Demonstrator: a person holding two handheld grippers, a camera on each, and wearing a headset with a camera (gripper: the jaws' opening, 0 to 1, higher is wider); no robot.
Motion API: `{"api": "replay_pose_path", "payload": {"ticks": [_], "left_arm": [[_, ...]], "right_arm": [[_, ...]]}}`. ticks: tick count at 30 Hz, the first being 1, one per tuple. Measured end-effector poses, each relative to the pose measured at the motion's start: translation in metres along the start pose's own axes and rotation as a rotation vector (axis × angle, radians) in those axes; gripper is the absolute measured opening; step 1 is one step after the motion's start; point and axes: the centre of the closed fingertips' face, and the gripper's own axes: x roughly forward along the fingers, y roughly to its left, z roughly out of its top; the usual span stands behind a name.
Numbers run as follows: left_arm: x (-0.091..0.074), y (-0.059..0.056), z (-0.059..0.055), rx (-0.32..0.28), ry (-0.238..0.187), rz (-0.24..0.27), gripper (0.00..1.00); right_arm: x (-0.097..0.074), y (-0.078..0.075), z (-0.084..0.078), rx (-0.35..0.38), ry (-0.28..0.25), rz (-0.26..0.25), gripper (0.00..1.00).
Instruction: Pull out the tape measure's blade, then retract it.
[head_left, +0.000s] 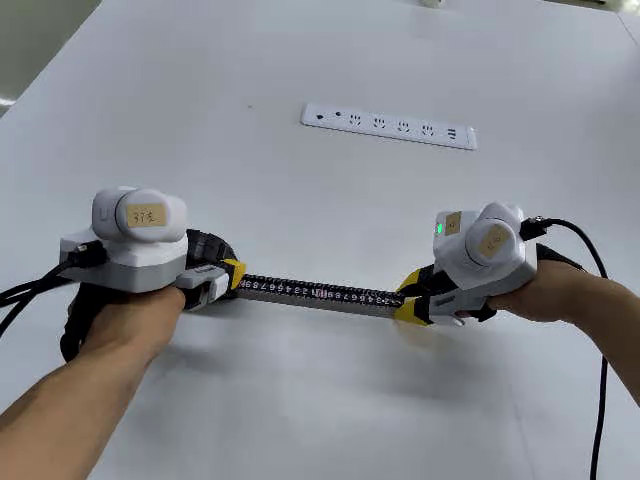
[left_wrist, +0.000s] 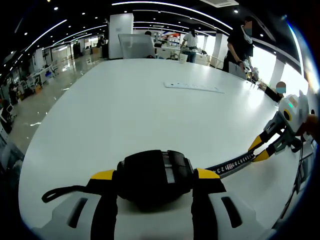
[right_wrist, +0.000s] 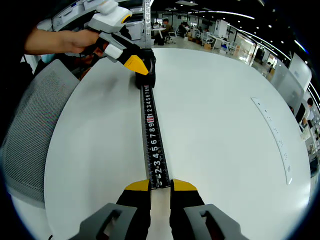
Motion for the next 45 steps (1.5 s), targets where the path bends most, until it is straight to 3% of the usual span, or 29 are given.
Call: {"api": "replay_pose_path", "payload": {"ticks": [45], "left_arm": [[-0.001,0.002,0.0,-0.02,0.004,-0.009,0.55]], "right_arm": [[0.017,0.003,0.031,-0.001,-0.039,0.015,0.1]]}}
